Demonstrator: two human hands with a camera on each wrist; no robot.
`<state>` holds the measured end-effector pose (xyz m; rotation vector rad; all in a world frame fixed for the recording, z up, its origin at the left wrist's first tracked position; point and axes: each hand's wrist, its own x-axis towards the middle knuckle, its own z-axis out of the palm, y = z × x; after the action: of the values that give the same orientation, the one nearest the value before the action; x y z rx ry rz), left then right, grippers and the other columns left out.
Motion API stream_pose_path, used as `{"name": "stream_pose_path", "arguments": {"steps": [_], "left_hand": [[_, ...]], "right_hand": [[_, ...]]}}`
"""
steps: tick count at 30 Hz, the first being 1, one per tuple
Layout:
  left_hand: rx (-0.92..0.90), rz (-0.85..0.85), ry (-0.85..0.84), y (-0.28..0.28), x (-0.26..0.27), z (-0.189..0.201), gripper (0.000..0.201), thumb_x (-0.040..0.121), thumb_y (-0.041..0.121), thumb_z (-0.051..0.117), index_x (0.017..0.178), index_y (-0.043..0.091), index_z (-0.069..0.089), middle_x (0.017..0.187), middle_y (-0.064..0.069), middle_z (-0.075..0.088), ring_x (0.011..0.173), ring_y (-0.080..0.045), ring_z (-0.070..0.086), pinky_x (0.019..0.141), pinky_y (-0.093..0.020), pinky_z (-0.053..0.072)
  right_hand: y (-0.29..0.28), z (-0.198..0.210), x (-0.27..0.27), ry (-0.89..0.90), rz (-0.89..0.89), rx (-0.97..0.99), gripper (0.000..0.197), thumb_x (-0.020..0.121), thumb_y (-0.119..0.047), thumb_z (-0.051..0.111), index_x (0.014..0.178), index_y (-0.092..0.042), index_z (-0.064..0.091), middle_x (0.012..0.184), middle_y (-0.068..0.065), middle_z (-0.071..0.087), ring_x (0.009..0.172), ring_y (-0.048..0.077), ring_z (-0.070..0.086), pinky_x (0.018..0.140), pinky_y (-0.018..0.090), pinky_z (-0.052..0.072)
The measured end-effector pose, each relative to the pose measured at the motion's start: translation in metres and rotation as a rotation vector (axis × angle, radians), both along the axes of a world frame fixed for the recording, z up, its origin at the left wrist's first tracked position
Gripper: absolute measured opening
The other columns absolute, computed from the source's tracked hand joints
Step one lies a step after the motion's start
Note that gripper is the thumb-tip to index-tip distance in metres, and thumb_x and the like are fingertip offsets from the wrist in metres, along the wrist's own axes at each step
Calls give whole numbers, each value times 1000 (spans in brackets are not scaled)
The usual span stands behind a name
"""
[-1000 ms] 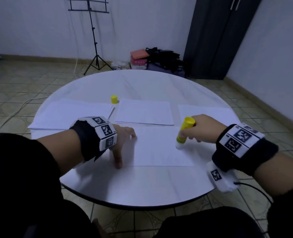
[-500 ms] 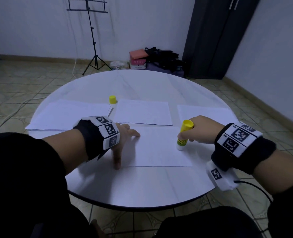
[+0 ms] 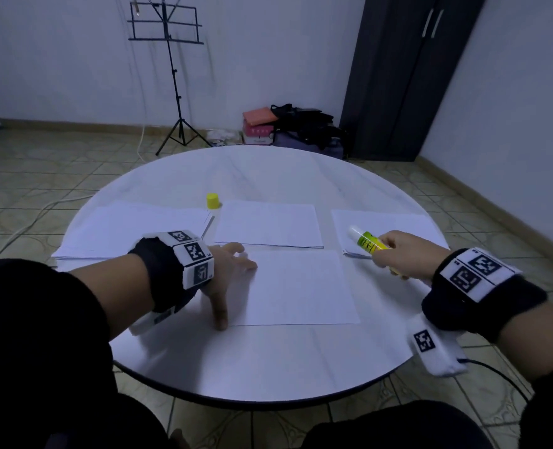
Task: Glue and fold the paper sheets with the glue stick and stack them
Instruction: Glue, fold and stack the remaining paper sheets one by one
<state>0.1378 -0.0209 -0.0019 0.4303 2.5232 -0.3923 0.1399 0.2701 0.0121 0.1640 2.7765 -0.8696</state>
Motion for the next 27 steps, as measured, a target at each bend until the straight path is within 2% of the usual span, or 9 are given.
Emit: {"name": "stream_pose_path", "arguments": {"steps": [3,6,10,15,18,20,22,24,27], "left_hand": [[53,25,-11,-5,-1,-3,116,56,51,86,148,36,16,151,7,13,137,-18,33,108,-38,37],[87,46,-17,-10,-2,-7,117,57,53,85,148,37,13,152,10,12,139,-16,30,111,-39,34],[132,58,-23,-13,-1,-9,117,63,50,83,150,36,7,155,9,7,143,-13,21,114,-35,28],[168,46,7,-14,4,-11,112,65,48,82,149,34,10,156,4,4,145,-15,13,115,-35,25],[165,19,45,-16,6,-13,115,65,52,81,150,34,5,159,1,-1,147,-19,1,118,-39,17],[162,22,60,-19,8,-14,119,65,56,80,151,34,0,159,3,-5,147,-18,-4,119,-41,14],[189,49,58,-25,11,-11,120,64,60,78,151,37,-1,159,6,-8,147,-17,-6,119,-43,12],[241,89,64,-37,11,-4,115,66,62,76,151,38,2,159,8,-8,147,-16,-6,119,-43,11],[273,186,102,-65,-1,4,107,71,60,72,152,34,6,160,4,-2,148,-18,-1,120,-41,9]], "right_hand": [[3,-12,-12,72,-92,-101,18,86,-18,62,103,-18,56,81,2,50,67,17,47,64,27,37],[-2,-20,-17,165,-181,-181,37,84,-16,68,118,-15,54,93,4,55,83,20,54,65,26,37],[-8,-27,-22,96,-239,-47,35,79,-10,69,111,-9,54,107,5,59,99,26,55,76,28,38],[-15,-28,-20,76,-260,19,34,78,-8,68,109,-8,53,102,8,58,90,25,53,76,30,38],[-21,-22,-10,-11,-312,71,63,77,-20,73,126,-4,37,109,12,54,97,28,56,80,32,43],[-26,-16,-1,-138,-310,158,74,76,-33,76,127,-1,32,109,12,50,101,29,56,82,34,45],[-35,-8,9,-230,-184,223,54,78,-41,73,108,-5,45,91,9,51,80,24,55,67,28,42],[-53,4,17,-303,-10,263,43,82,-47,66,82,-9,45,70,6,47,54,18,44,50,24,33],[-95,20,23,-291,233,266,42,86,-47,60,76,-10,45,69,7,51,48,16,38,43,20,28]]}}
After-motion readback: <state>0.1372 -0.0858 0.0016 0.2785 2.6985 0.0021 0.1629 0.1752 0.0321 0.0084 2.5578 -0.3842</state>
